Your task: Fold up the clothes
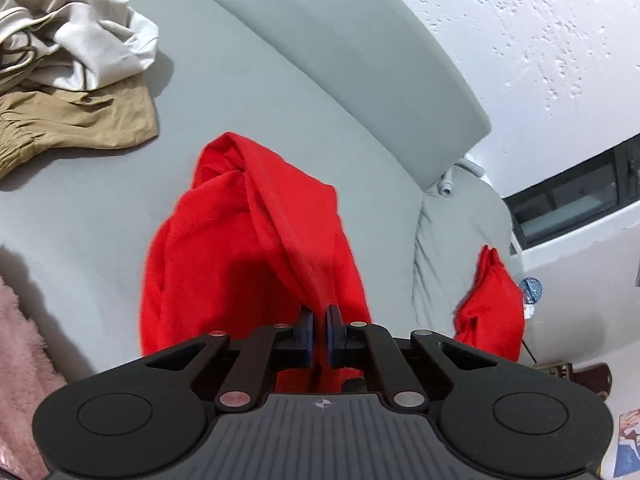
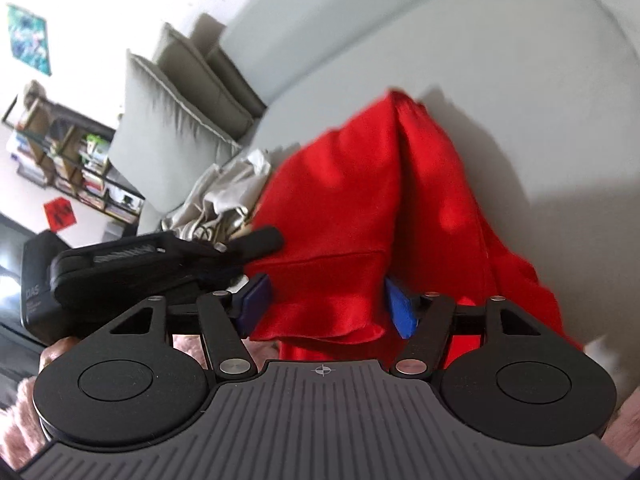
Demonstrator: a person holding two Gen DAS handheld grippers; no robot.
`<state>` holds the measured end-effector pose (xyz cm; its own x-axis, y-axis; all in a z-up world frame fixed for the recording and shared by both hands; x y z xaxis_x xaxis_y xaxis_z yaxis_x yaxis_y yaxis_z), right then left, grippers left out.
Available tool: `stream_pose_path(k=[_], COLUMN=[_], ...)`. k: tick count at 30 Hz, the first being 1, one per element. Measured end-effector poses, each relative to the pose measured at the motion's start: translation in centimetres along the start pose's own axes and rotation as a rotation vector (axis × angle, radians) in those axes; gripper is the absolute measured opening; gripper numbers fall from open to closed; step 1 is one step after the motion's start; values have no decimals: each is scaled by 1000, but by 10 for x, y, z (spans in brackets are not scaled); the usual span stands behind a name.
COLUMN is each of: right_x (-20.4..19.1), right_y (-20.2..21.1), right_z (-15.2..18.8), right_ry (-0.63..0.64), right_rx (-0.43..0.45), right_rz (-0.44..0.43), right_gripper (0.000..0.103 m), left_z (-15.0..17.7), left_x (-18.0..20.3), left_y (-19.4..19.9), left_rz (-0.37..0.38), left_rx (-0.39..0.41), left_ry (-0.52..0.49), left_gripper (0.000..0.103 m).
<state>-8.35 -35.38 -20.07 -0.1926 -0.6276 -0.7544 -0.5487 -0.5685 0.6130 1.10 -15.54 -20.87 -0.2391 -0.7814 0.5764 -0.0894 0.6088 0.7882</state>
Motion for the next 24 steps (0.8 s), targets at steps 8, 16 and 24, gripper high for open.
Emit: stream_pose_path(k=[8,16,24], right_x=[8,18,26], right_y=[-15,-19,-16], right_z=[5,4,4], right_ry=[-44,-51,-73], right_rx=[-33,-36,-29], right_rz=[56,55,26], right_gripper=[67,65,64], left_z=[14,18,22], left_x=[1,-5,-4], left_y=[-10,-19,-22], left_rz=[-68,-123,-161], left_rx=[-24,-81,-58], left_ry=[-76,-127,-212], left_gripper=[37,45,34])
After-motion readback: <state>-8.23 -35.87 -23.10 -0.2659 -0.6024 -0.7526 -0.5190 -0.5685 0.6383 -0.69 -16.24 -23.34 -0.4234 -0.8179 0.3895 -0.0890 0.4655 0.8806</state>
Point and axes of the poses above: each gripper's, at about its wrist camera, not at the fingertips, and y roughly against the way its jaws point, x to its right, z to its underside, the point moved 5 cm from there along -y, roughly the way its jaws point, and after that the axes turned 13 degrees about -x, right-handed, at the moved point
